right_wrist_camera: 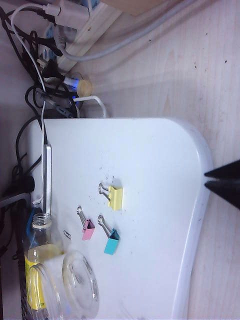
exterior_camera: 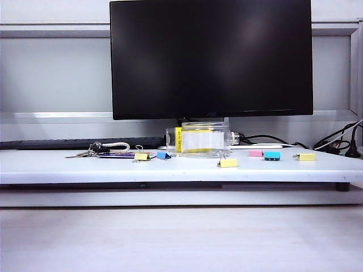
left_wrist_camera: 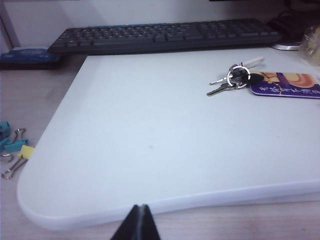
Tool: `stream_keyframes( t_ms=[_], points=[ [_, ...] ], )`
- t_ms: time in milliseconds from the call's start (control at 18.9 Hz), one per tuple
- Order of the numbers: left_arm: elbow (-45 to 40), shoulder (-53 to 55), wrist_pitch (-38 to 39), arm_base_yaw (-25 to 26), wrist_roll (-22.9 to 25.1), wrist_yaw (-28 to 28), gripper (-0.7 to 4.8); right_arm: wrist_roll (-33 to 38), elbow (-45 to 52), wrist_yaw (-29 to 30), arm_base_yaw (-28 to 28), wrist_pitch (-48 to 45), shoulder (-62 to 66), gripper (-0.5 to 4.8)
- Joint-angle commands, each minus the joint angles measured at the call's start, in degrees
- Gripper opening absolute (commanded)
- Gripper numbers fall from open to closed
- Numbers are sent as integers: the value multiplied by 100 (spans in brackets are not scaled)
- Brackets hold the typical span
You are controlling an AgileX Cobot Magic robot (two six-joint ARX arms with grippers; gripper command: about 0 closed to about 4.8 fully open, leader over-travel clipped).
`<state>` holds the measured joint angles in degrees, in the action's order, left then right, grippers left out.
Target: Pick up the clips with the largest number of clips of the same color on the table and place them in a round transparent plastic box.
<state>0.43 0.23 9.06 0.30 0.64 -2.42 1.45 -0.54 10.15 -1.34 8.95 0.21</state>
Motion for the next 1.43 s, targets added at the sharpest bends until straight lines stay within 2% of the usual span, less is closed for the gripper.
stream_keyframes(
  t_ms=[53,475,581,687,740,845,1004,1057,1109,1215,1268,1321,1426],
  points=[
    [-15,-17,85,-2,44,-31,-6,-15,13,0,4,-26,-9,-1],
    [-15,-17,76,-2,42,-33,-6,17,17,11,17,42,-9,-1],
    [-15,-17,72,-4,11,-42,-5,214,17,120,17,22,-9,-1],
    [-15,-17,70,-4,-793,-195,-5,868,17,374,17,-46,-9,-1],
    [-15,-17,55,-4,-1526,-450,-5,1259,17,590,15,-92,-9,-1],
    [-15,-17,20,-4,-2378,-940,-5,1869,17,1019,17,-188,-9,-1],
    [-13,-17,-31,-7,-3324,-1464,-5,2636,13,1578,17,-702,-9,0],
    [-15,-17,-103,-7,-3622,-1626,-5,2767,-15,2090,17,-1003,-9,4],
    [-15,-17,-192,-7,-3853,-1812,-5,2712,-111,2277,28,-1038,-9,10],
    [-13,-17,-479,-9,-4234,-2264,-2,2387,-417,2155,96,-664,-9,13],
    [-4,-17,-774,-9,-4341,-2627,0,1908,-706,1792,127,-275,-9,13],
    [-2,-17,-1023,-13,-4343,-2857,25,1908,-848,1447,164,-162,-9,13],
    [7,-17,-1585,-13,-4356,-3121,184,1969,-1084,876,223,-98,-4,13]
  ],
)
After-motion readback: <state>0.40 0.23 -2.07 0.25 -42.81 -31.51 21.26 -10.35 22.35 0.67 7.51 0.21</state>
